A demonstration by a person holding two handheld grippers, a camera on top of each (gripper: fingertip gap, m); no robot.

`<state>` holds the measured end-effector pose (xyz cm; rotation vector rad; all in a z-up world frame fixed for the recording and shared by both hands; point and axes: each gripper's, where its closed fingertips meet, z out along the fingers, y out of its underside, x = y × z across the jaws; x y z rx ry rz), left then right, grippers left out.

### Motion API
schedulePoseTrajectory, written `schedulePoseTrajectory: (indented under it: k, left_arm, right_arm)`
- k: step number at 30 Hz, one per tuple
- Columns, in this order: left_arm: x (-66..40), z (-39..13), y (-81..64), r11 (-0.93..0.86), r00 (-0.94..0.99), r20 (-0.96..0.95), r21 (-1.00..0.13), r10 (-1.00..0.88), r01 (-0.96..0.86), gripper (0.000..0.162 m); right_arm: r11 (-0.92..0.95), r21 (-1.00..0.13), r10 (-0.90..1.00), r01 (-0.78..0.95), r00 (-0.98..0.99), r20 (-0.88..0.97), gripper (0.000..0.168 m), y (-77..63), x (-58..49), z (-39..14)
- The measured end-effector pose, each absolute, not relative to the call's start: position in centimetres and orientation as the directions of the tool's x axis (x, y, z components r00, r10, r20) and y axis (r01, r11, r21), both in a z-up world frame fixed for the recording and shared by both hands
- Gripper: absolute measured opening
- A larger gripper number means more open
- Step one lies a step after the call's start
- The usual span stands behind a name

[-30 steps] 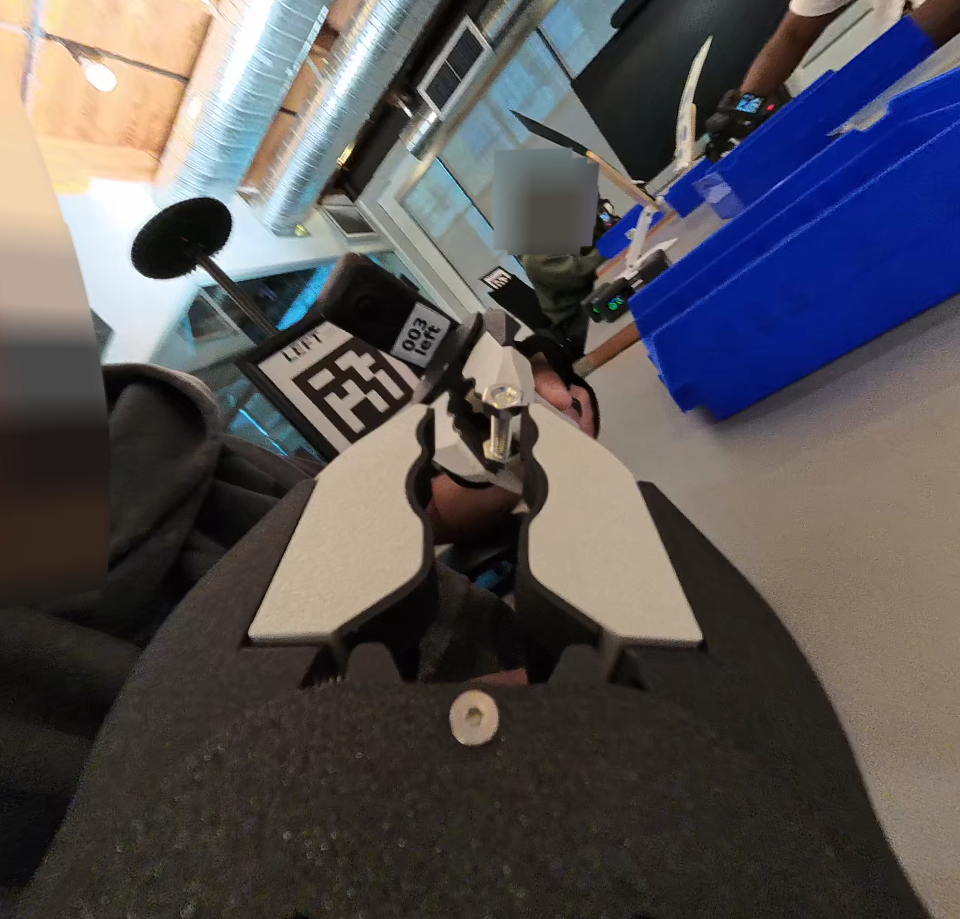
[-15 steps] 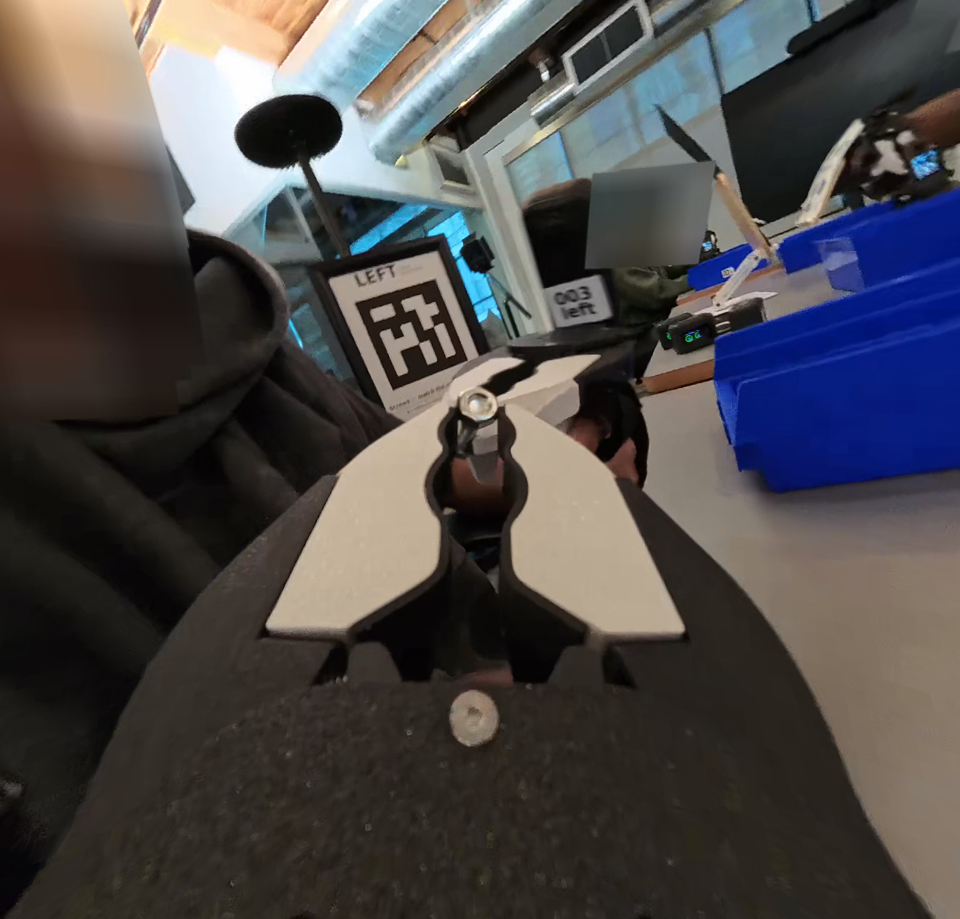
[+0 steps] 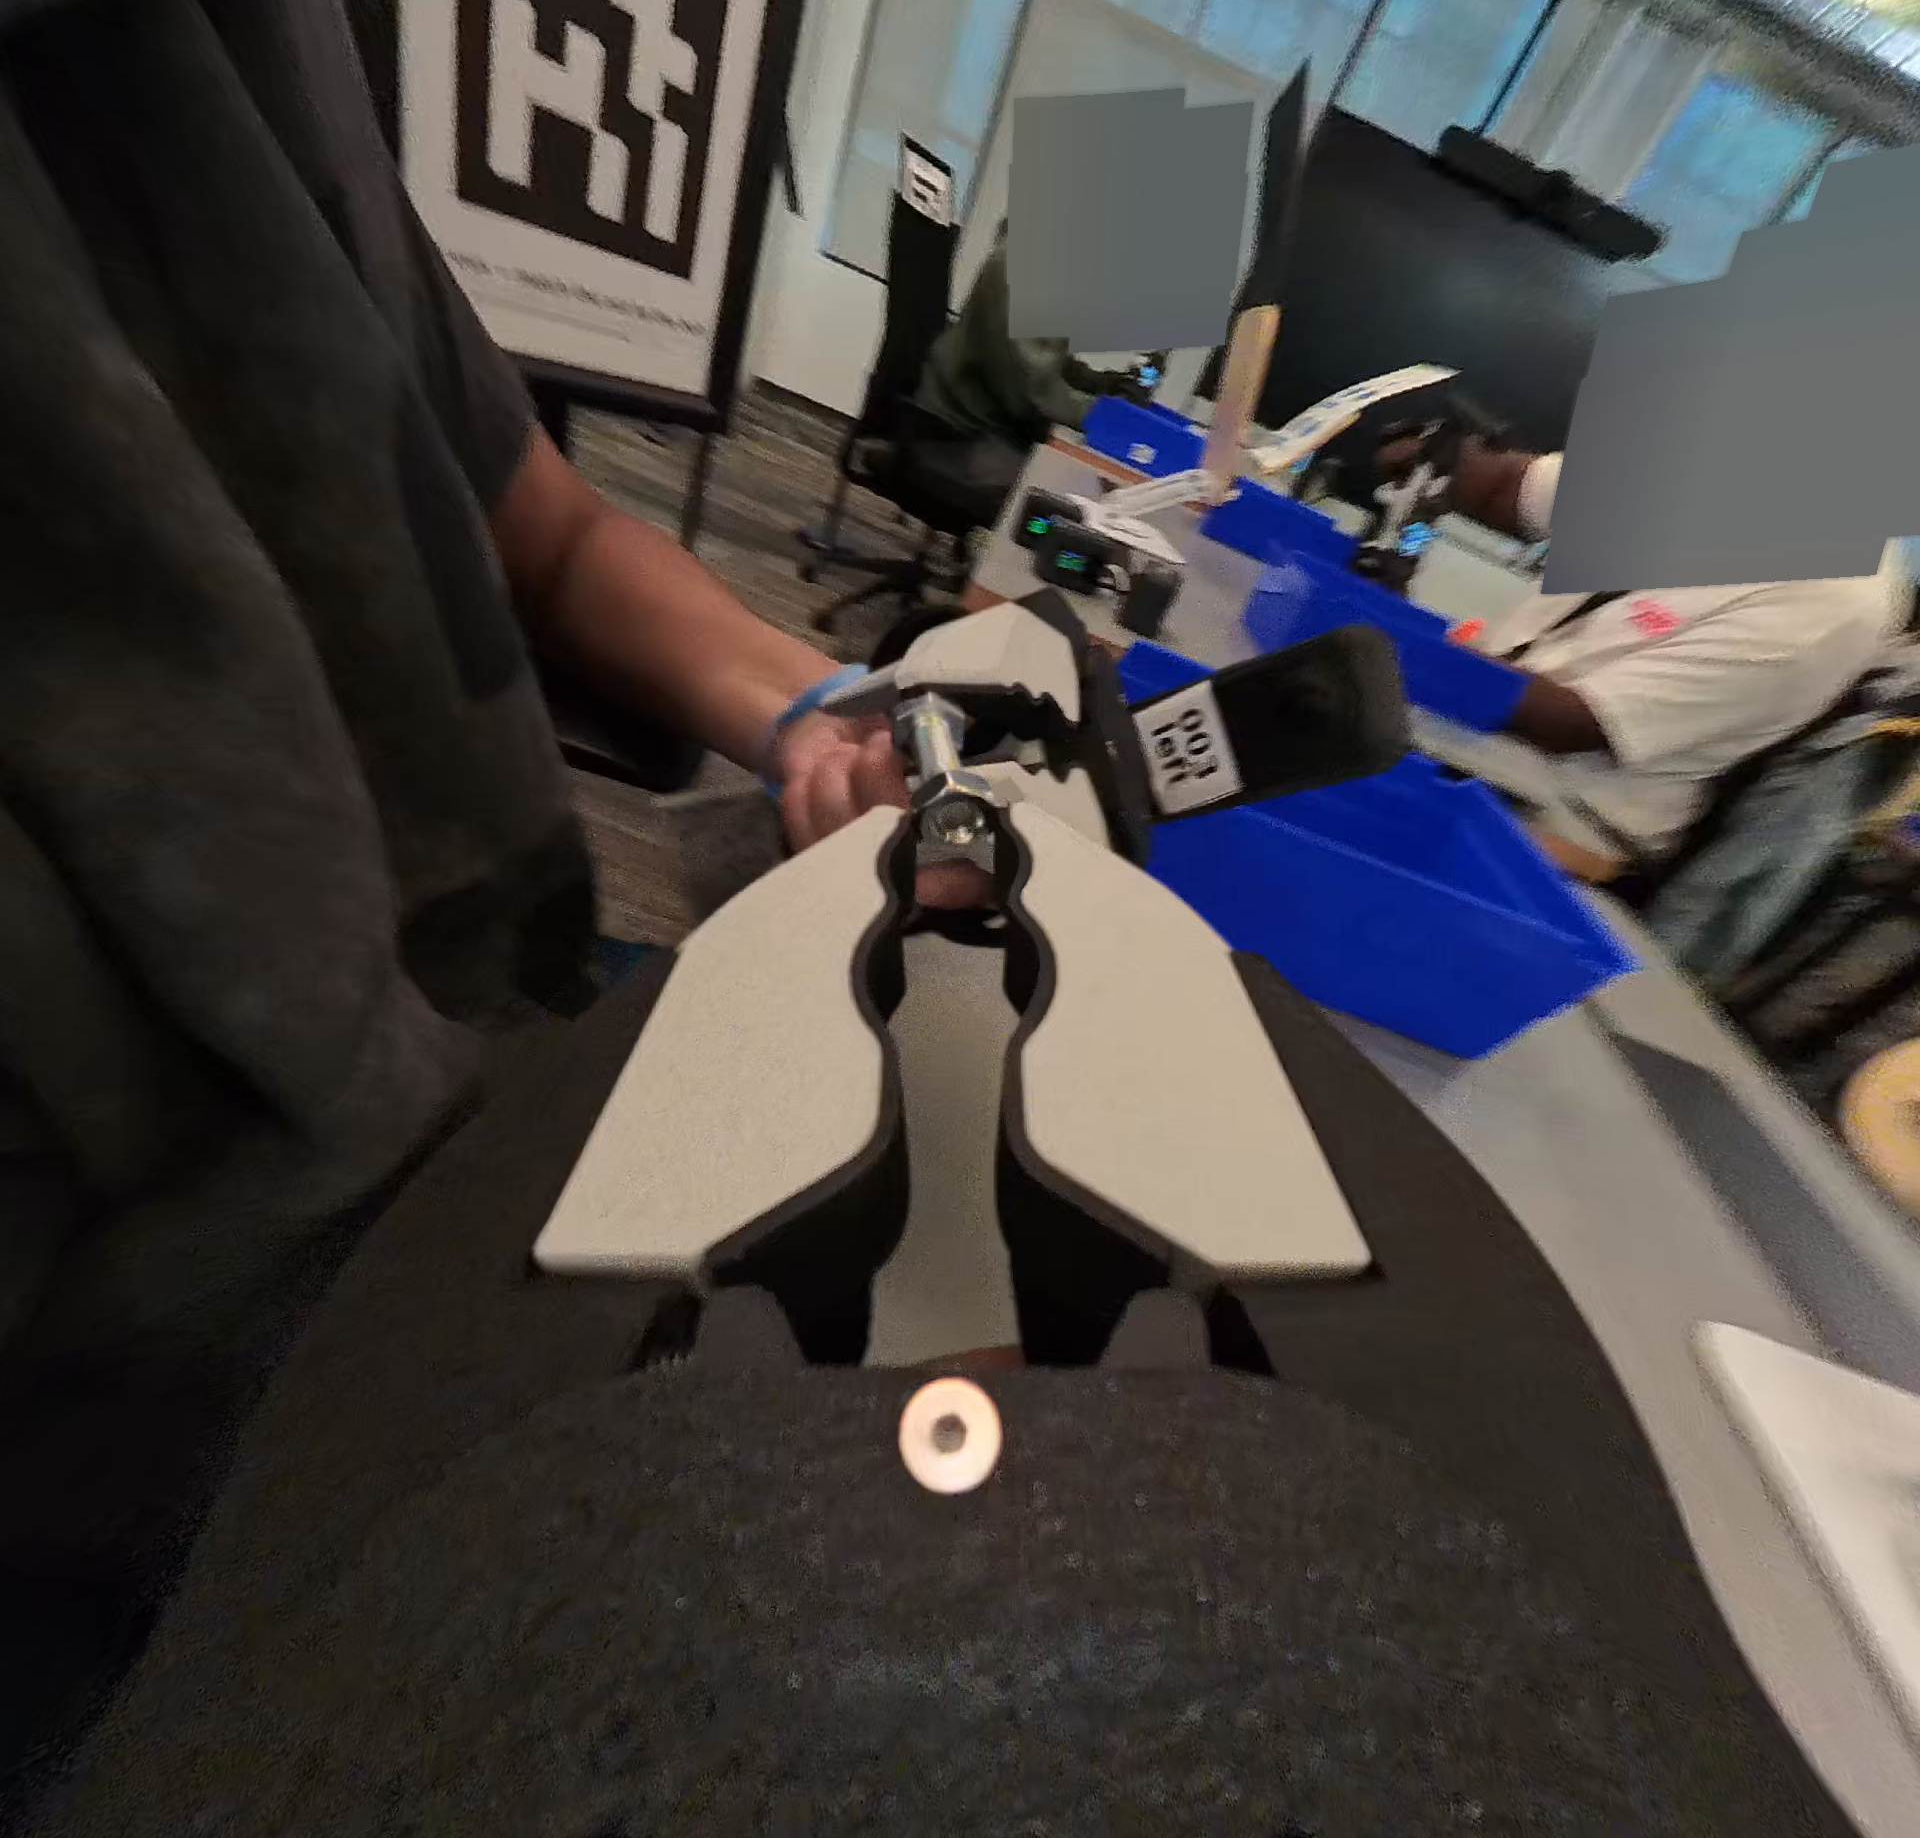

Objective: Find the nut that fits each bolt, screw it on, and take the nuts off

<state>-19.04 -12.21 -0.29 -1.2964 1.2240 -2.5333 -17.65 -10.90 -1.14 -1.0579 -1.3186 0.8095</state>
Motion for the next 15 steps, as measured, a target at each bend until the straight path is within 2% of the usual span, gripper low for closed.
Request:
schedulePoseTrajectory:
  k: [4,7,10,11,13,15]
  left_arm:
    - [-19.0,-0.1,-11.7,-0.729,-0.633,0.707,-0.607,-0.314,-0.317,0.013]
    - [-19.1,-0.1,-11.0,-0.755,-0.614,0.733,-0.572,-0.294,-0.321,0.013]
    - [-19.1,-0.5,-10.0,-0.788,-0.581,0.765,-0.528,-0.279,-0.316,0.013]
    - [-19.1,-0.7,-9.8,-0.795,-0.574,0.77,-0.519,-0.278,-0.313,0.013]
    - [-19.1,-1.2,-9.0,-0.808,-0.539,0.787,-0.51,-0.3,-0.294,0.013]
    - [-19.0,-1.8,-8.4,-0.8,-0.506,0.787,-0.534,-0.353,-0.274,0.014]
  right_arm:
    - [0.558,-0.799,0.765,0.225,0.234,0.6,0.014,-10.4,-17.5,-1.0]
    - [0.707,-0.608,0.537,0.361,0.286,0.794,0.014,-9.7,-17.6,-1.1]
    - [0.762,-0.381,0.267,0.524,0.283,0.921,0.014,-8.6,-17.4,-1.4]
    - [0.759,-0.347,0.219,0.551,0.285,0.933,0.014,-8.3,-17.5,-1.5]
    - [0.734,-0.368,0.235,0.571,0.295,0.926,0.014,-7.6,-17.4,-2.1]
    - [0.688,-0.496,0.38,0.529,0.32,0.868,0.014,-7.2,-17.4,-2.8]
